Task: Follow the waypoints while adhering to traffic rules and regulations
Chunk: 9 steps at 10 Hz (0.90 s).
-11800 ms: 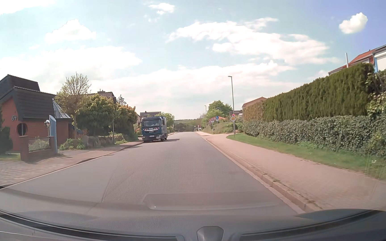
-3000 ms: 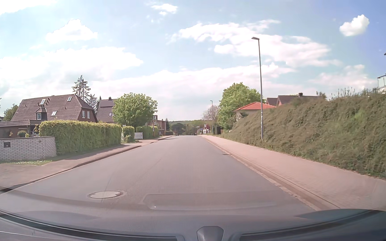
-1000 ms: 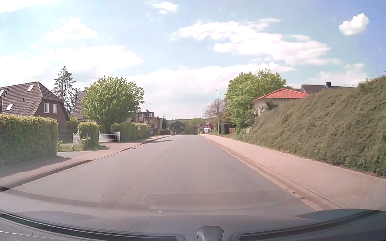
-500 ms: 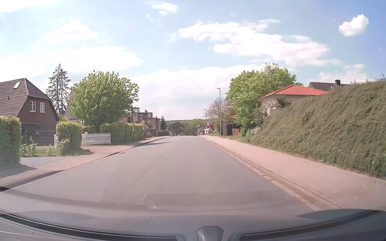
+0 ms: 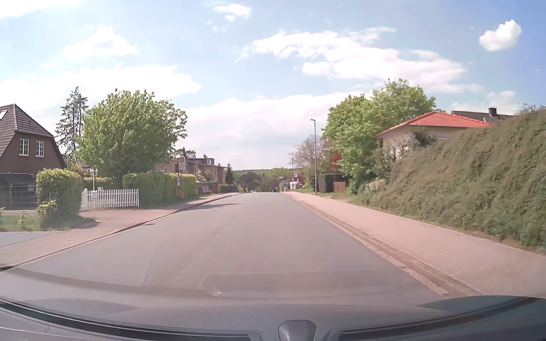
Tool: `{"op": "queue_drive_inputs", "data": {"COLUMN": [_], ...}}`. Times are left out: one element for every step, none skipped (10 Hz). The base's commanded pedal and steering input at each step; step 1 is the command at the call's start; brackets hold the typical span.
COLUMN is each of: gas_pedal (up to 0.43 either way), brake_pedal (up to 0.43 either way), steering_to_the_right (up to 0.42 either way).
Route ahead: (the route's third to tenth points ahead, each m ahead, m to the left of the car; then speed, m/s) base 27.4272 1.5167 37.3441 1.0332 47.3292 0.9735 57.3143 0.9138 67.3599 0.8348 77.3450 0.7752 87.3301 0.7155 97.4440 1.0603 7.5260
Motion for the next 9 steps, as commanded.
{"op": "queue_drive_inputs", "data": {"gas_pedal": [0.059, 0.059, 0.059, 0.059, 0.059, 0.059, 0.059, 0.059, 0.059], "brake_pedal": [0.000, 0.000, 0.000, 0.000, 0.000, 0.000, 0.000, 0.000, 0.000], "steering_to_the_right": [-0.005, -0.005, -0.005, -0.005, -0.005, -0.005, -0.005, -0.005, -0.005]}}
